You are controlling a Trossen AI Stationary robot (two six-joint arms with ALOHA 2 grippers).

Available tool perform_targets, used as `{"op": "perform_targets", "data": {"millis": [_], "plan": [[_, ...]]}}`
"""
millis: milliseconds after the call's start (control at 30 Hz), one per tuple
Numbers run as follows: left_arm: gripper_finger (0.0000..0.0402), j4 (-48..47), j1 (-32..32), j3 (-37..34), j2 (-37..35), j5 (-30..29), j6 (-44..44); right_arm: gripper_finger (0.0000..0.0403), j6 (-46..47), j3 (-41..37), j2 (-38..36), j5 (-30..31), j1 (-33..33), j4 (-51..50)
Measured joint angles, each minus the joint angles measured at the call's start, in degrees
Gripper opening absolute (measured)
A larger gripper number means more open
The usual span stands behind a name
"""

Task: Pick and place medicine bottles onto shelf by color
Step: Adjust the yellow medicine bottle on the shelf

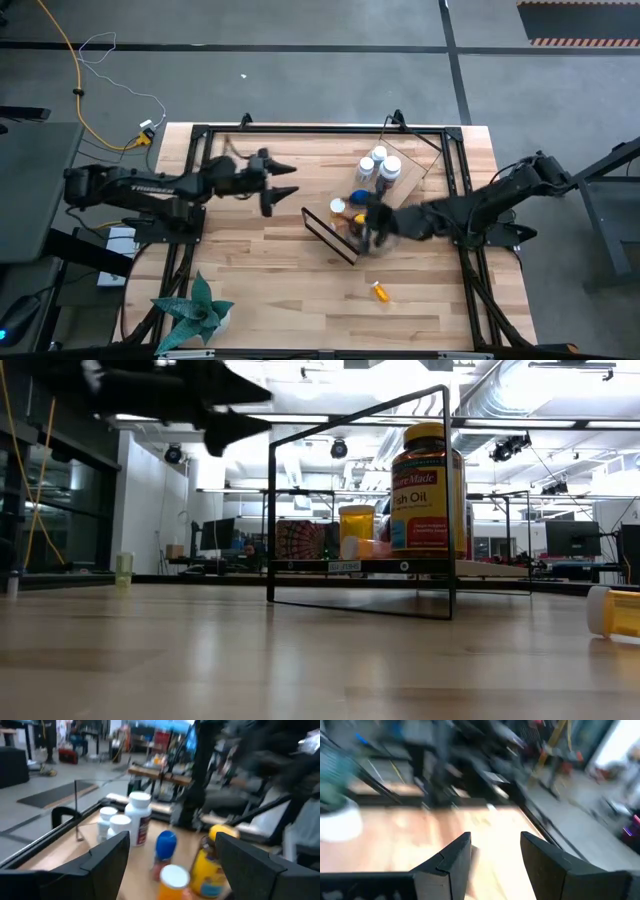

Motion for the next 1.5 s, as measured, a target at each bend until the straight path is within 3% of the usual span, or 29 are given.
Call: {"op": "perform_targets", "data": {"millis": [67, 267, 367, 533, 733, 833, 933, 1033, 1100, 1500], "plan": [[0.0282, 2.79, -0.77, -3.04, -3.30, -0.02, -1.88, 0.0165, 4.25, 6.00, 0.07, -3.08, -3.26, -13.35], [0.0282, 3.40, -3.00, -4.78, -11.03, -0.02, -2.76, 0.0165, 12.15, 26.52, 7.08, -21.31, -12.72, -49.15], [0.0282, 3.06, -4.49, -4.80, -13.01, -0.02, -2.69, 0.0165, 10.47, 35.08, 11.81, -27.64, -15.87, -61.27], [0.0282, 2.65, -6.43, -4.80, -13.68, -0.02, -1.31, 0.0165, 2.19, 44.70, 18.70, -29.80, -17.87, -73.14], [0.0282, 1.51, -7.07, -4.80, -13.65, -0.02, 0.33, 0.0165, 0.25, 49.92, 25.24, -36.98, -17.10, -78.28], [0.0282, 1.53, -7.07, -4.80, -13.65, -0.02, 0.37, 0.0151, 0.26, 49.64, 26.79, -37.76, -15.92, -78.72], [0.0282, 1.53, -7.07, -4.80, -13.65, -0.02, 0.34, 0.0106, 0.27, 49.46, 27.94, -38.44, -15.06, -79.81], [0.0282, 1.55, -7.07, -4.80, -13.65, -0.02, 0.33, 0.0033, 0.26, 49.45, 27.98, -39.12, -14.54, -79.17], [0.0282, 1.53, -7.07, -4.80, -13.65, -0.04, 0.39, 0.0011, 0.23, 49.46, 27.96, -39.07, -14.20, -78.37], [0.0282, 1.55, -7.07, -4.80, -13.63, -0.44, 0.37, 0.0001, 0.87, 49.42, 31.55, -39.79, -13.96, -78.48]]}}
